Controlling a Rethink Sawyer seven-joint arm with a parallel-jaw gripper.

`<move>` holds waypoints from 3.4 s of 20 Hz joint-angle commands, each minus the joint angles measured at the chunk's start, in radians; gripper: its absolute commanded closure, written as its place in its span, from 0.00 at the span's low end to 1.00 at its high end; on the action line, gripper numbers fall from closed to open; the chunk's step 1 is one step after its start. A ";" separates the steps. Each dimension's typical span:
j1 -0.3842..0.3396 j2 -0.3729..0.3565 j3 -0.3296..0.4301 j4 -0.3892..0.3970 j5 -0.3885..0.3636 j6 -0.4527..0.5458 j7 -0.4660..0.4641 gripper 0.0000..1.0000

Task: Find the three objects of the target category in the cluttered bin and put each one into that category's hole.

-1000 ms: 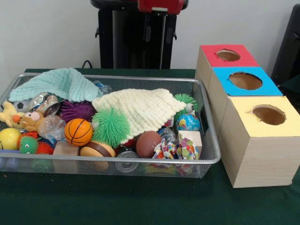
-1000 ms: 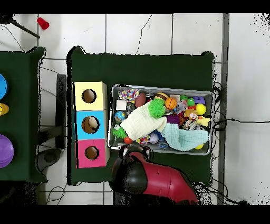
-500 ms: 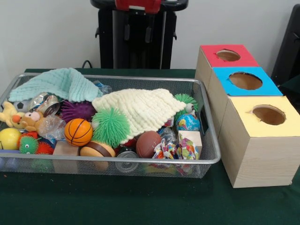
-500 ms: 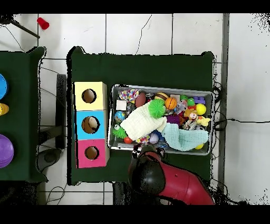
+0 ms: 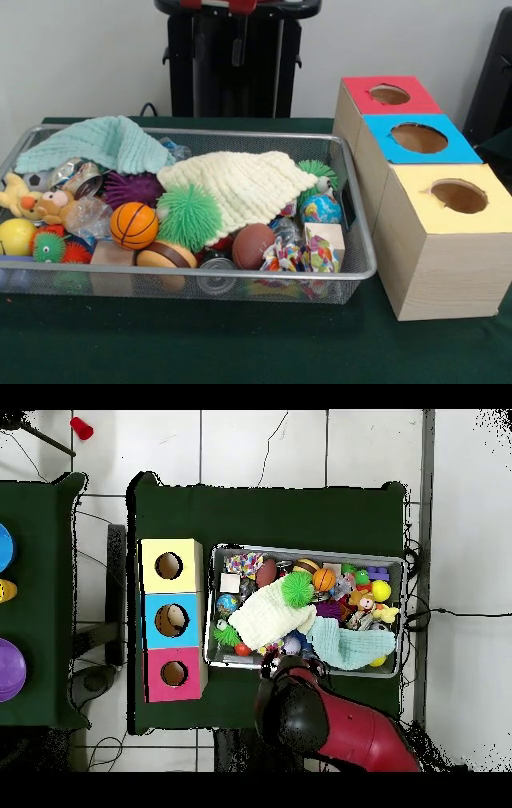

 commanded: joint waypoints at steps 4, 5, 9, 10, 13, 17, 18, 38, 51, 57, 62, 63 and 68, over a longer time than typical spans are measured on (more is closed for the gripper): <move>-0.004 0.027 0.144 -0.198 -0.031 0.219 -0.051 0.00; 0.002 0.034 0.137 -0.214 -0.032 0.241 -0.040 0.00; 0.003 0.058 0.119 -0.267 -0.047 0.276 -0.023 0.00; -0.004 0.063 0.119 -0.278 -0.051 0.279 -0.028 0.00; -0.044 0.077 0.137 -0.290 -0.055 0.275 -0.063 0.00; -0.102 0.105 0.165 -0.309 -0.060 0.271 -0.106 0.00; -0.115 0.116 0.173 -0.315 -0.061 0.271 -0.111 0.00; -0.240 0.284 0.269 -0.352 -0.135 0.190 -0.096 0.00; -0.172 0.236 0.281 -0.385 -0.124 0.262 -0.013 0.00; -0.147 0.221 0.275 -0.386 -0.111 0.262 0.004 0.00; -0.130 0.237 0.268 -0.414 -0.105 0.272 0.016 0.00; -0.131 0.233 0.268 -0.398 -0.105 0.259 0.019 0.00; -0.120 0.238 0.254 -0.420 -0.105 0.282 0.024 0.00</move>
